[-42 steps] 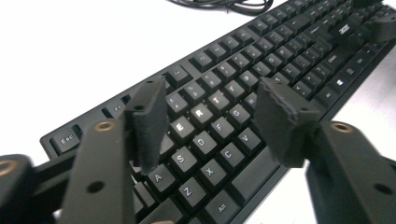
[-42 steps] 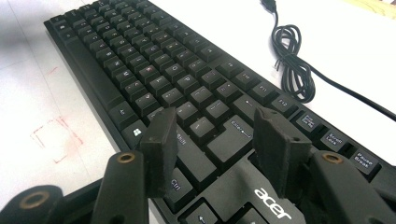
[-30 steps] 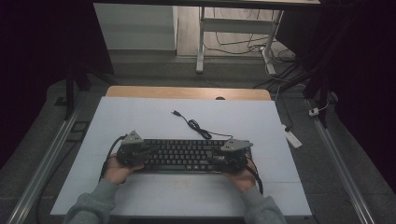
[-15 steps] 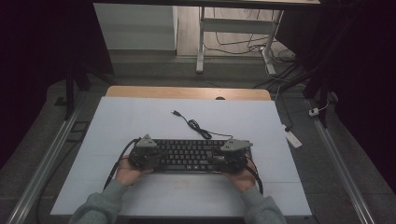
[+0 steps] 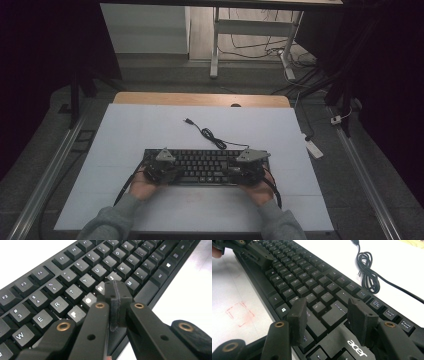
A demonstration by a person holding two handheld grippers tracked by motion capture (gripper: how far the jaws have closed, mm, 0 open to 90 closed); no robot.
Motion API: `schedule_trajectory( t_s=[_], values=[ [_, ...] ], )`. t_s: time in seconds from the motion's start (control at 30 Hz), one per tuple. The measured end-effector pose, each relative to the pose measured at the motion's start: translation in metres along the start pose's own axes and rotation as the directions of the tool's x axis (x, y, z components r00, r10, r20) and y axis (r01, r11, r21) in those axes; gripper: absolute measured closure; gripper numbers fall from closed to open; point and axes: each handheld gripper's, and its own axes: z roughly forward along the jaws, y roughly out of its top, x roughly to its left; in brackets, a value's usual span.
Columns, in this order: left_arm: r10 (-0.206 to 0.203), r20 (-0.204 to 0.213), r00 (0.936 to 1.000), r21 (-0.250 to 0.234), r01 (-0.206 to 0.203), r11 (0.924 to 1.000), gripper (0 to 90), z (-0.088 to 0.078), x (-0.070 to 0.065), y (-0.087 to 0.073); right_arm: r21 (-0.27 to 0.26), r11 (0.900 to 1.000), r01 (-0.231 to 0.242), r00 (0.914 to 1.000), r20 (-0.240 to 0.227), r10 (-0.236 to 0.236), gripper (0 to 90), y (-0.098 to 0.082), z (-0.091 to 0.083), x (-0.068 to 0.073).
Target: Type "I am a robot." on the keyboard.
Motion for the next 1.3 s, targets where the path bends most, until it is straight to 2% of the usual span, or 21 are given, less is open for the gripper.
schedule_trajectory(
  t_s=[0.17, 0.23, 0.33, 0.4, 0.47, 0.6, 0.7, 0.8, 0.83, 0.97, 1.1, 1.3],
  values=[
    [-0.002, 0.001, 1.0000, 0.002, 0.002, 1.0000, 89.0, 0.001, 0.000, -0.001, -0.001, 1.000, -0.002, 1.0000, 0.002, 0.002, 50.2, 0.000, 0.000, 0.000],
    [0.000, -0.001, 1.0000, 0.021, 0.000, 0.9998, 89.0, 0.003, 0.000, -0.002, -0.003, 1.000, -0.003, 1.0000, 0.002, 0.003, 50.2, 0.000, 0.000, 0.000],
    [-0.013, 0.007, 0.9999, 0.010, 0.013, 0.9999, 89.1, 0.003, 0.002, -0.003, -0.003, 1.000, -0.003, 1.0000, 0.002, 0.003, 50.1, 0.000, 0.000, 0.000],
    [-0.002, -0.004, 1.0000, 0.007, 0.003, 1.0000, 89.1, 0.001, 0.001, -0.003, -0.001, 1.000, -0.001, 1.0000, 0.002, 0.001, 50.1, 0.000, 0.000, 0.000],
    [0.000, -0.003, 1.0000, -0.020, 0.000, 0.9998, 88.8, -0.002, 0.001, -0.002, -0.001, 1.000, -0.002, 1.0000, 0.003, 0.002, 50.1, 0.000, 0.000, 0.000],
    [-0.013, 0.007, 0.9999, -0.093, 0.014, 0.9956, 77.2, -0.016, 0.003, -0.001, -0.003, 1.000, -0.003, 1.0000, 0.004, 0.003, 50.1, 0.000, -0.001, -0.001],
    [-0.040, -0.001, 0.9992, -0.138, 0.039, 0.9896, 63.3, -0.028, 0.006, -0.001, -0.003, 1.000, -0.002, 1.0000, 0.004, 0.002, 50.1, 0.000, -0.001, -0.001],
    [-0.062, 0.001, 0.9981, -0.148, 0.061, 0.9870, 49.6, -0.036, 0.011, -0.003, 0.001, 1.000, -0.003, 1.0000, 0.007, 0.003, 50.1, 0.000, -0.001, -0.001],
    [-0.062, -0.010, 0.9980, -0.149, 0.060, 0.9870, 46.5, -0.038, 0.012, -0.004, 0.001, 1.000, -0.004, 1.0000, 0.008, 0.004, 50.0, 0.000, -0.001, -0.001],
    [-0.079, -0.033, 0.9963, -0.160, 0.073, 0.9844, 40.7, -0.045, 0.017, -0.008, 0.000, 1.000, -0.006, 0.9999, 0.008, 0.006, 50.0, -0.001, -0.001, -0.002],
    [-0.097, -0.033, 0.9947, -0.173, 0.090, 0.9809, 38.0, -0.052, 0.023, -0.010, 0.002, 1.000, -0.006, 0.9999, 0.010, 0.006, 50.0, -0.001, -0.001, -0.002],
    [-0.105, -0.031, 0.9940, -0.155, 0.099, 0.9829, 34.3, -0.058, 0.030, -0.013, 0.003, 1.000, -0.004, 0.9999, 0.017, 0.004, 50.0, -0.001, -0.002, -0.004]
  ],
)
